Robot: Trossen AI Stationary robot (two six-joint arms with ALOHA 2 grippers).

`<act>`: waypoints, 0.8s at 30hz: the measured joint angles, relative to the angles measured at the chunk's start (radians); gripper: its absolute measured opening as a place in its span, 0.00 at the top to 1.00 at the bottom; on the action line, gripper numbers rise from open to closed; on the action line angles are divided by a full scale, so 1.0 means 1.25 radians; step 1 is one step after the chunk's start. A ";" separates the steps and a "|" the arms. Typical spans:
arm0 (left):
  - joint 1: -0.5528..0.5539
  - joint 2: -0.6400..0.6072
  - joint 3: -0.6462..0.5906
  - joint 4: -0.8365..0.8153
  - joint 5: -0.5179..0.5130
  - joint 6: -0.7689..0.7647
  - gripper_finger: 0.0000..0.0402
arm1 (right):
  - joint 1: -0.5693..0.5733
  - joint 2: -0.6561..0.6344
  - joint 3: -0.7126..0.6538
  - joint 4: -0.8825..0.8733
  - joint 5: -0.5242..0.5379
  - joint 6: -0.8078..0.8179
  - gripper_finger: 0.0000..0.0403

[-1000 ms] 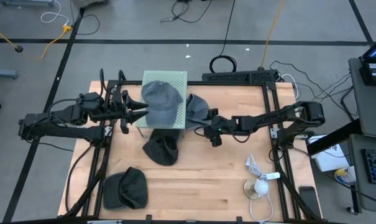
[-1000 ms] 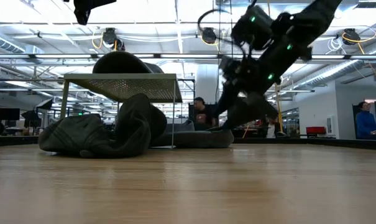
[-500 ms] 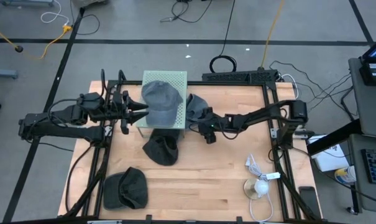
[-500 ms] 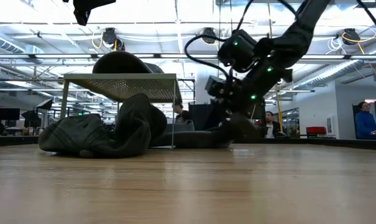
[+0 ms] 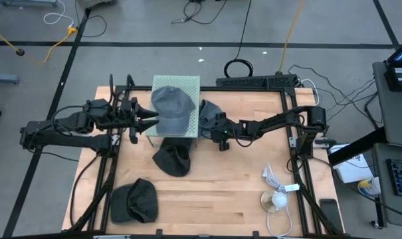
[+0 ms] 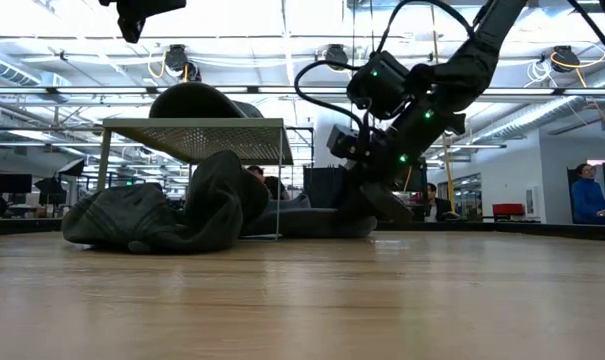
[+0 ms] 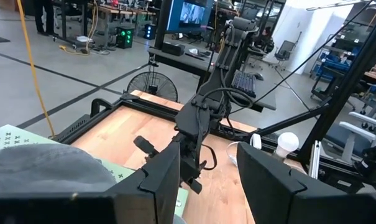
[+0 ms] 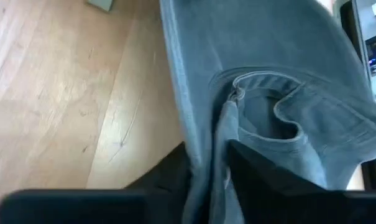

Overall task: Pick & Place hat
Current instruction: Stack the gray cap on the gray cap on the shelf

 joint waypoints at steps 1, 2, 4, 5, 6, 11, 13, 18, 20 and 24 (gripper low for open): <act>0.000 0.000 0.000 -0.001 0.000 0.000 0.59 | 0.000 -0.002 0.000 -0.004 0.000 0.003 0.81; 0.000 0.000 0.000 -0.001 0.000 0.000 0.59 | 0.000 -0.006 0.000 -0.010 0.000 0.009 0.85; 0.000 0.000 0.000 -0.001 0.000 -0.002 0.59 | 0.000 -0.017 0.000 -0.023 0.002 0.026 0.94; 0.000 0.000 0.000 -0.001 0.000 -0.001 0.59 | 0.000 -0.021 0.000 -0.032 0.009 0.033 0.96; 0.000 0.000 0.000 -0.001 0.000 0.000 0.59 | 0.000 -0.027 0.000 -0.048 0.024 0.042 0.97; 0.000 0.000 0.000 -0.001 0.000 0.000 0.59 | 0.000 -0.074 0.001 -0.171 0.114 0.107 0.94; 0.000 0.000 0.000 -0.001 0.000 0.000 0.59 | 0.000 -0.092 0.000 -0.233 0.125 0.131 0.96; 0.000 0.000 0.000 0.000 0.000 0.001 0.59 | 0.001 -0.137 0.000 -0.353 0.122 0.170 0.97; 0.000 0.000 0.000 0.000 -0.001 0.002 0.59 | 0.000 -0.151 0.000 -0.396 0.121 0.202 0.96; 0.000 0.000 0.000 0.000 -0.001 -0.001 0.59 | 0.000 -0.189 0.000 -0.476 0.121 0.287 0.97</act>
